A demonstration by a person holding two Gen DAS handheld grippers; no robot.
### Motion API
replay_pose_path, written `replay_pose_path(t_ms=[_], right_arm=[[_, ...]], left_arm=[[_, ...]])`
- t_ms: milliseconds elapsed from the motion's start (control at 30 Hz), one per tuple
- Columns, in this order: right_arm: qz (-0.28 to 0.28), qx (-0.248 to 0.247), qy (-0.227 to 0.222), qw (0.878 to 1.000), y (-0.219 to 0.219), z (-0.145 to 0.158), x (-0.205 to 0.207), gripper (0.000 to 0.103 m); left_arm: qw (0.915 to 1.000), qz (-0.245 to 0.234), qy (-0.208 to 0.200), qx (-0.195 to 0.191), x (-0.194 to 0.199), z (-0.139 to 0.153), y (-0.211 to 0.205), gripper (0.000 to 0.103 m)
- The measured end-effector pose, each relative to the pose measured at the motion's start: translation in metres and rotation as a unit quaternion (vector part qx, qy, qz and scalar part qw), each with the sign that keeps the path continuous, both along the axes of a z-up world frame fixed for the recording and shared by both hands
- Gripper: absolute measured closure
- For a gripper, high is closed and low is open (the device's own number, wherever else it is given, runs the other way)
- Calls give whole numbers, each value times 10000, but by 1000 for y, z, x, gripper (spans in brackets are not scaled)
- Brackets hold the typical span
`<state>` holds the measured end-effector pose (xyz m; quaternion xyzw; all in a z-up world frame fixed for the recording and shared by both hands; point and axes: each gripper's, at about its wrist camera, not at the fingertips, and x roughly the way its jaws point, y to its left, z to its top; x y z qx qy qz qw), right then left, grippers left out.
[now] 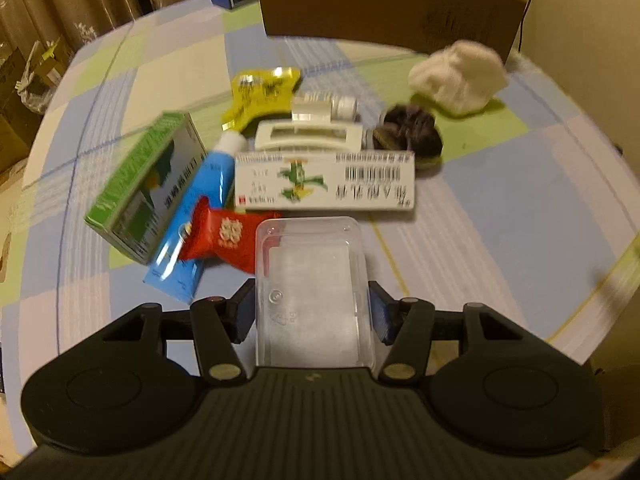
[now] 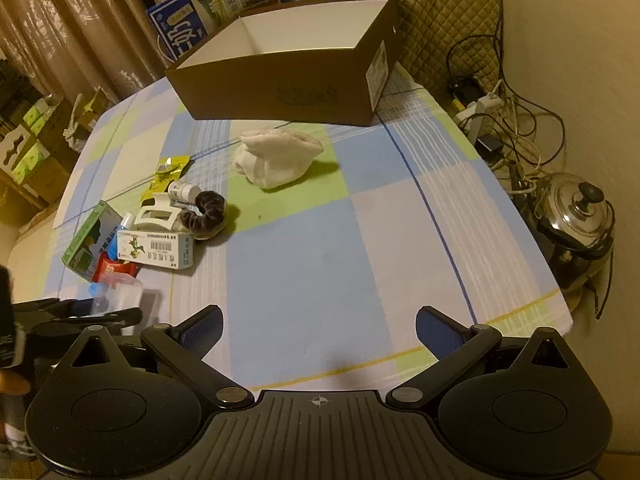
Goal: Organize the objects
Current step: 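Grasp the white cloth with the right gripper while the left gripper lifts the plastic box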
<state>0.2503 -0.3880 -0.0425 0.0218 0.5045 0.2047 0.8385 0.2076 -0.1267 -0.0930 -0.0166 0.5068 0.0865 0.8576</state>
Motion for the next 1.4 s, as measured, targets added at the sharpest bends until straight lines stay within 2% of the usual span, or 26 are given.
replay_pose_path(t_ms=[267,533,633,733,900,1067,1200,1300,1367,1400], right_arm=[[86,79,-171,9998,20,1,24,2],[40,124,-436,9990,48,4,55,3],[13,132,-523,9985,60,-2,70,7],[-19,151,-569,9983,73,-10,88,13],[208,115,-751,9969,98,-23,113,14],[699,-210,-1135,9909,126,-33,129,14],[1070,-615,-1140,9858,144,-54,143,14],[1327,-886,-1004,9821,152,-71,147,24],[1488,-1140,-892,9782,157,-81,148,46],[1533,-1170,-954,9766,156,-83,146,48]], left_arm=[[9989,150,-445,-24,5,42,22,50],[9975,51,-706,-50,35,65,50,50],[9972,-48,-740,-46,49,71,60,50],[9971,-146,-744,-43,64,72,72,50],[9971,-293,-699,-101,87,70,92,50],[9969,-419,-661,-122,104,64,111,50],[9972,-428,-586,-159,110,57,123,50],[9975,-436,-530,-163,114,53,127,50],[9976,-451,-505,-161,117,51,129,50],[9975,-462,-503,-155,118,51,129,50]])
